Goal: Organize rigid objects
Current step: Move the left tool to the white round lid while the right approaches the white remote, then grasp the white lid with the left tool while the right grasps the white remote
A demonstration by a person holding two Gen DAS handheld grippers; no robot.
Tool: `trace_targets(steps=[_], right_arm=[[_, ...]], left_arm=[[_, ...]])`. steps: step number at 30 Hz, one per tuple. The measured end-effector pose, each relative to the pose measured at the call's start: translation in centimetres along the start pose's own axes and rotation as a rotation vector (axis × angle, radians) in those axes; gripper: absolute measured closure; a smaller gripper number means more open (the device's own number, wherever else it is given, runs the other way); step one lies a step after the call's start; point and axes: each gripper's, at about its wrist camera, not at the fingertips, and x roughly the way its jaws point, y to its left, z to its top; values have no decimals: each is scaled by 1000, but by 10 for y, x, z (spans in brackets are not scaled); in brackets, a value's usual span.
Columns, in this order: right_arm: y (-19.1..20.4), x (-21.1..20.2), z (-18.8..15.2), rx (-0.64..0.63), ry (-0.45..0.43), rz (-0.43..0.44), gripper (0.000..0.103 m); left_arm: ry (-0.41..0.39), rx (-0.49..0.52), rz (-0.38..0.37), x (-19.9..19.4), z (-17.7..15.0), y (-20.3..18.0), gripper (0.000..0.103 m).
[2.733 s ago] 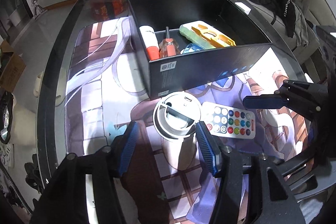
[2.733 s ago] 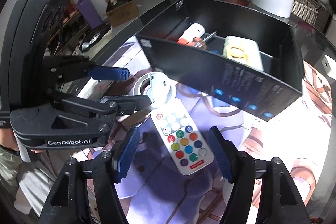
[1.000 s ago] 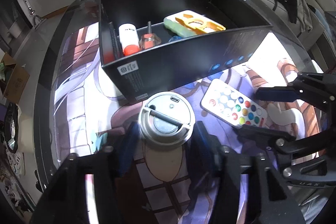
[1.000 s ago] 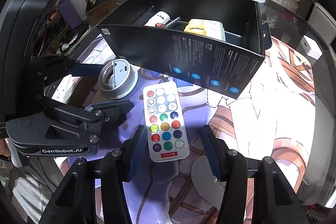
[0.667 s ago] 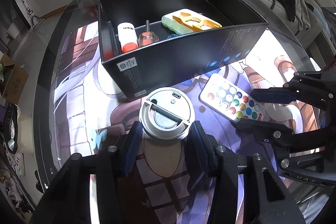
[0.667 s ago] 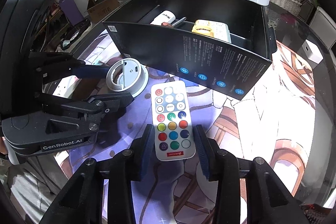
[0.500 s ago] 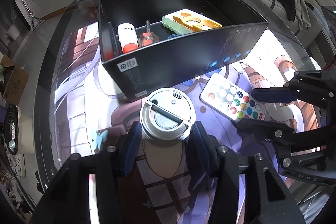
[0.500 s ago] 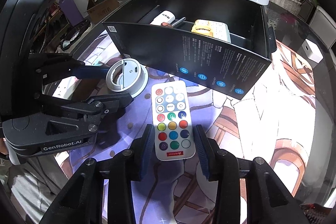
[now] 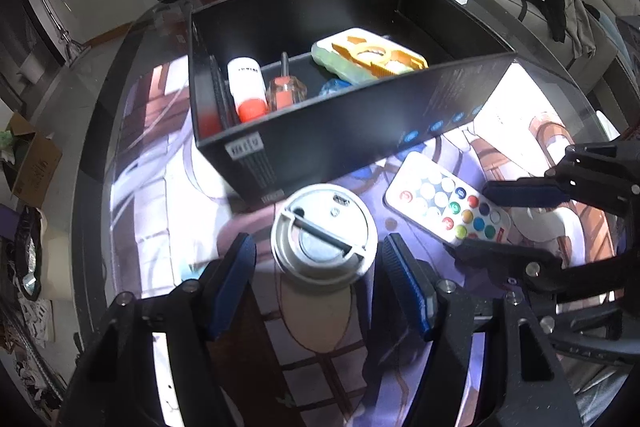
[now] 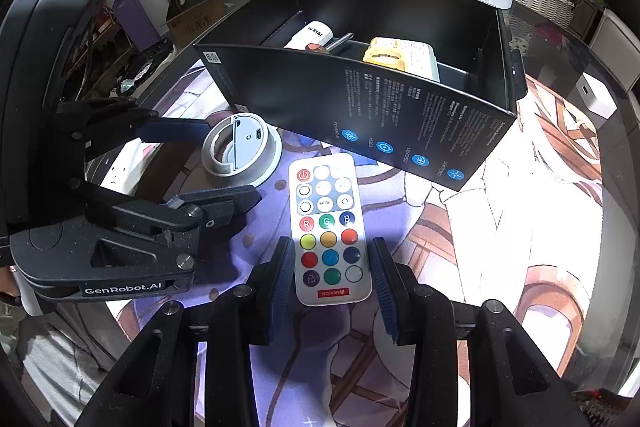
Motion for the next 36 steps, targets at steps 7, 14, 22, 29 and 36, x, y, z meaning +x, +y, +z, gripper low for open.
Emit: trace_targets(steps=[7, 14, 22, 29, 36], right_arm=[[2, 0, 0, 1, -4, 0, 64], [5, -1, -1, -7, -2, -3, 64], [6, -2, -4, -19, 1, -11, 65], [7, 0, -2, -11, -9, -5, 65], [7, -2, -2, -11, -7, -17, 65]], left_arm=[[-3, -36, 10, 8, 12, 8, 46], [30, -37, -33, 5, 5, 0, 55], [30, -5, -62, -6, -7, -11, 47], [39, -8, -41, 3, 1, -10, 53], [36, -5, -36, 5, 0, -11, 58]])
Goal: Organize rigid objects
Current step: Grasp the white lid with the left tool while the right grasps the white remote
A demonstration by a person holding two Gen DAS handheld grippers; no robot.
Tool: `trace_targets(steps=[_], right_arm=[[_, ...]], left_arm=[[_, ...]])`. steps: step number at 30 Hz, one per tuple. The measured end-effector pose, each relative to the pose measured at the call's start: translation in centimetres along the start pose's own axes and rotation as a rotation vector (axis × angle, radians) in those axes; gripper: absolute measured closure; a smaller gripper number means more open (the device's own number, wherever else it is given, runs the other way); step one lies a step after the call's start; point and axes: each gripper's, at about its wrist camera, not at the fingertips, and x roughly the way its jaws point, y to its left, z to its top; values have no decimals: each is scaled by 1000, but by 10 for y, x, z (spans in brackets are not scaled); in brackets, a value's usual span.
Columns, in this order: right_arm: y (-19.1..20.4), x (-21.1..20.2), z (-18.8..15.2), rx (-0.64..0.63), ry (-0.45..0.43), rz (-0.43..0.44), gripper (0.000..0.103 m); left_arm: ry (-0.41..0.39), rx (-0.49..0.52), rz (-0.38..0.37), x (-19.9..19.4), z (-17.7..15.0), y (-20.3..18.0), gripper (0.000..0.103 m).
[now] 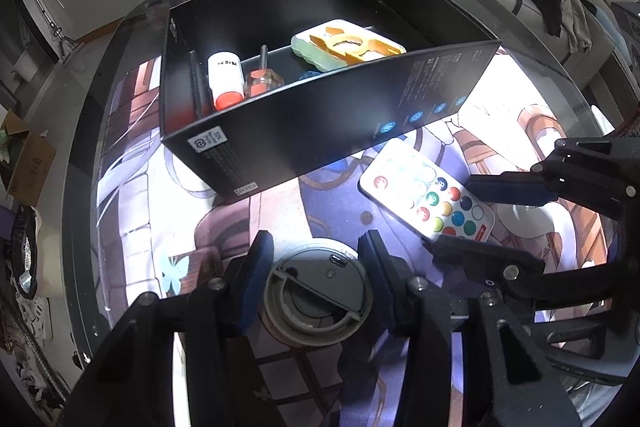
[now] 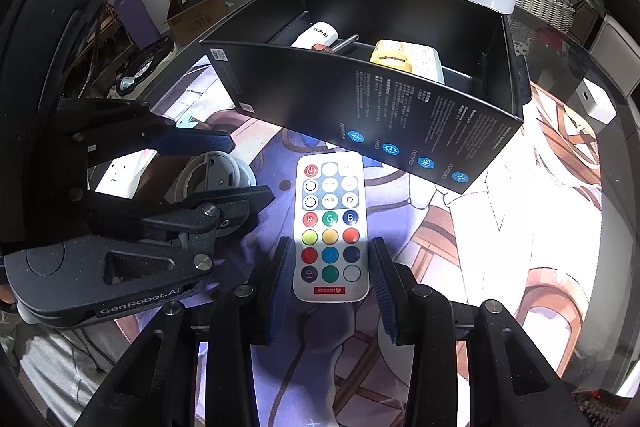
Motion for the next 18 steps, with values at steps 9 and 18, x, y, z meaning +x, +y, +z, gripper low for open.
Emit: trace_targets(steps=[9, 18], right_arm=[[-8, -19, -3, 30, -68, -1, 65], [-5, -58, -6, 32, -203, -21, 103]], left_arm=[[-106, 15, 22, -33, -4, 8, 58], [-280, 48, 37, -79, -5, 6, 58]])
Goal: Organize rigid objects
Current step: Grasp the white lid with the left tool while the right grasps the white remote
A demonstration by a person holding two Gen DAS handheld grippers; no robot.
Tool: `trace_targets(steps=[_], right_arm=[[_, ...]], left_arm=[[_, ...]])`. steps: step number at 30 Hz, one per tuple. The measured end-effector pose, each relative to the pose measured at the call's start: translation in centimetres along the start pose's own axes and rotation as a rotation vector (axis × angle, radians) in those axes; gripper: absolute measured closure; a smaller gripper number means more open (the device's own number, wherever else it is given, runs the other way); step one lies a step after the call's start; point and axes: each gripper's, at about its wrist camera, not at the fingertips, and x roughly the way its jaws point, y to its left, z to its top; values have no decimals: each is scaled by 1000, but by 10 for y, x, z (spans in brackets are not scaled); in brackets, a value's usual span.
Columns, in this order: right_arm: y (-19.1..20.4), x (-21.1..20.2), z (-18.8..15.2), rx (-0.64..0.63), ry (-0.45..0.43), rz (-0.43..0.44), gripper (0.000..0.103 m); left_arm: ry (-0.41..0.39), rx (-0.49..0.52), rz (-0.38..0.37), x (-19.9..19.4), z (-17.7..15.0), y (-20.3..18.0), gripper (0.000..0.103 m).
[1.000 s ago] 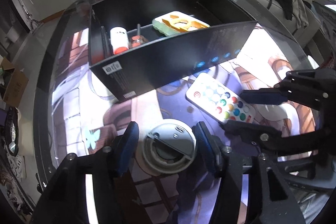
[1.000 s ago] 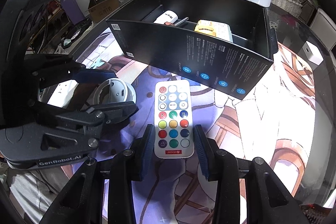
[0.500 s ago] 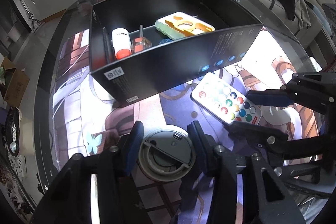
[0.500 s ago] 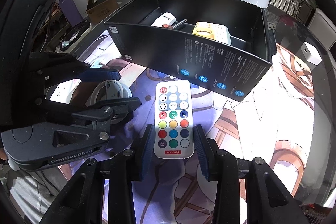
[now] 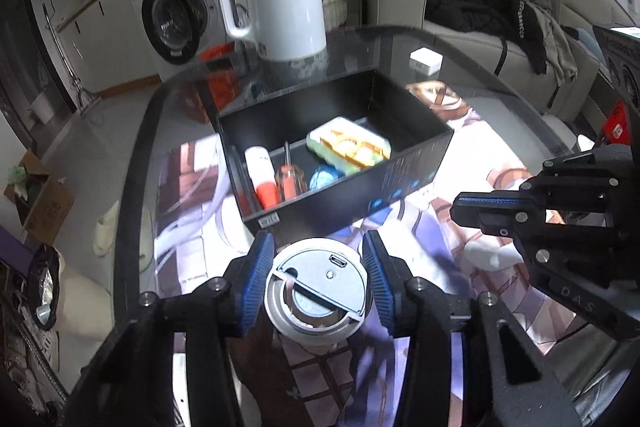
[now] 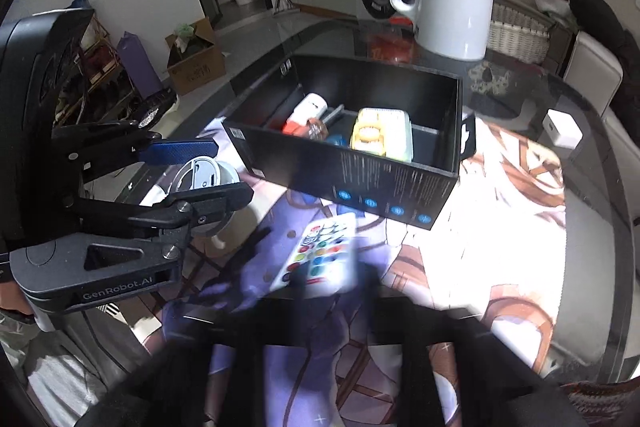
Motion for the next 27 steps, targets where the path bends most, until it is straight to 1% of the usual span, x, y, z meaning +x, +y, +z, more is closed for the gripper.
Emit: trace_targets(steps=[2, 3, 5, 7, 8, 9, 11, 13, 15, 19, 22, 23, 25, 27], right_arm=[[2, -7, 3, -8, -36, -19, 102], [4, -7, 3, -27, -28, -19, 102], [5, -2, 4, -27, -11, -16, 102], [4, 8, 3, -29, 24, 17, 102], [3, 14, 1, -26, 50, 37, 95], [1, 19, 0, -17, 77, 51, 90], [0, 28, -3, 0, 109, 77, 60], [1, 36, -6, 19, 127, 97, 49], [3, 43, -7, 30, 144, 105, 49], [11, 58, -4, 62, 165, 126, 38], [26, 71, 0, 36, 183, 92, 35], [30, 73, 2, 15, 174, 72, 35], [40, 79, 4, -41, 175, 23, 35], [49, 81, 4, -82, 176, -25, 46]], left_arm=[[-12, 1, -11, -3, 3, -1, 58], [-6, -5, -19, -3, 3, 0, 58], [32, -13, -23, 6, 3, 0, 58], [87, -39, -27, 19, 0, 2, 58], [123, -62, -46, 26, -2, 6, 58], [142, -81, -56, 30, -5, 7, 58], [170, -98, -51, 35, -9, 11, 58], [176, -92, -28, 36, -13, 12, 58], [178, -89, -17, 36, -16, 14, 58], [189, -91, -10, 35, -24, 18, 58], [195, -90, -9, 35, -28, 22, 58], [197, -91, -9, 35, -30, 24, 58], [198, -95, -10, 34, -30, 27, 58], [198, -97, -11, 34, -30, 29, 58]])
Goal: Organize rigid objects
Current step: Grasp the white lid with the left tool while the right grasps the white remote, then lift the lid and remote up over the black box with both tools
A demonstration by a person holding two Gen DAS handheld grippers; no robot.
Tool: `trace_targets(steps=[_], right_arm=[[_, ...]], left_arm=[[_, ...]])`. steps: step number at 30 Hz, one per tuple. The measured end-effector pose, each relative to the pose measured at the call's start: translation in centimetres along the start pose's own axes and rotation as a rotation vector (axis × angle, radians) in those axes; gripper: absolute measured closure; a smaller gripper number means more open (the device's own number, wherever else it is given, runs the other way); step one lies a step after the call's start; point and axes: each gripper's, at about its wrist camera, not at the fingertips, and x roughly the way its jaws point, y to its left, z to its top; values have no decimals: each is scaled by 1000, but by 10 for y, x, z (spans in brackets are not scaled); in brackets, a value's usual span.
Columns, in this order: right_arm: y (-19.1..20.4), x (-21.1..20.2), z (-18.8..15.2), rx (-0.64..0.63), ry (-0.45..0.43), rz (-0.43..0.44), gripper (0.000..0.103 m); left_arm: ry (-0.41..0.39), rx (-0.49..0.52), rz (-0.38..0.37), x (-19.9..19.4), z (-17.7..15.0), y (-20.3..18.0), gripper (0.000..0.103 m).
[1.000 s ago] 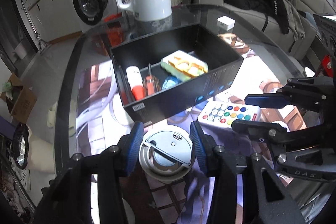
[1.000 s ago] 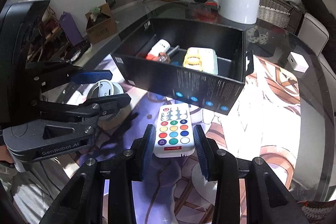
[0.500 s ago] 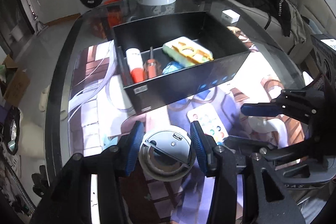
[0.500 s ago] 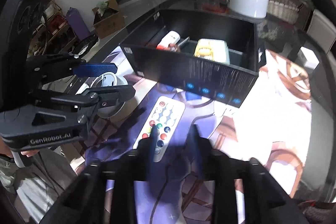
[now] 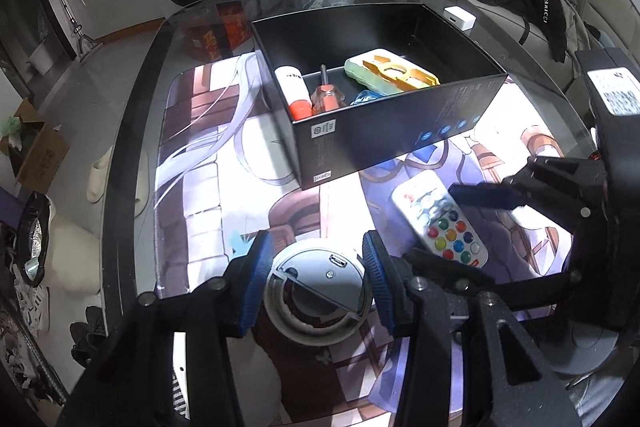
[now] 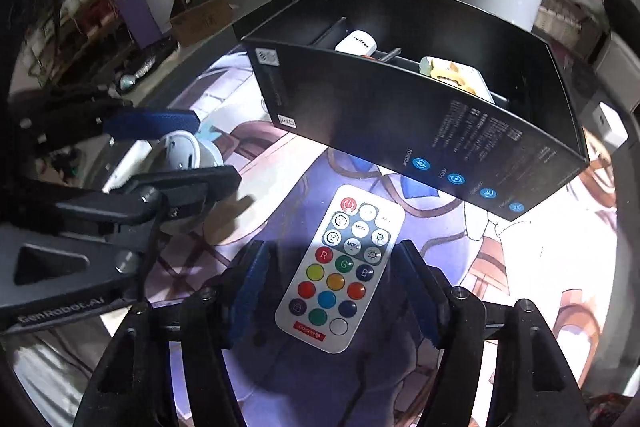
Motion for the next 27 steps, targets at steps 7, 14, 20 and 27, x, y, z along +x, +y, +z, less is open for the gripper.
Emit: trace_targets(steps=[7, 14, 20, 27], right_arm=[[13, -2, -5, -33, -11, -18, 64], [15, -11, -10, -27, -53, -8, 64], [5, -41, -16, 3, -158, 22, 64], [6, -81, -22, 18, -370, 22, 64]], left_arm=[[-11, 6, -10, -4, 2, -3, 58], [-49, 5, -24, -12, 5, -4, 58], [-139, 12, -22, -30, 9, -6, 58], [-351, 15, -10, -72, 13, -10, 58]])
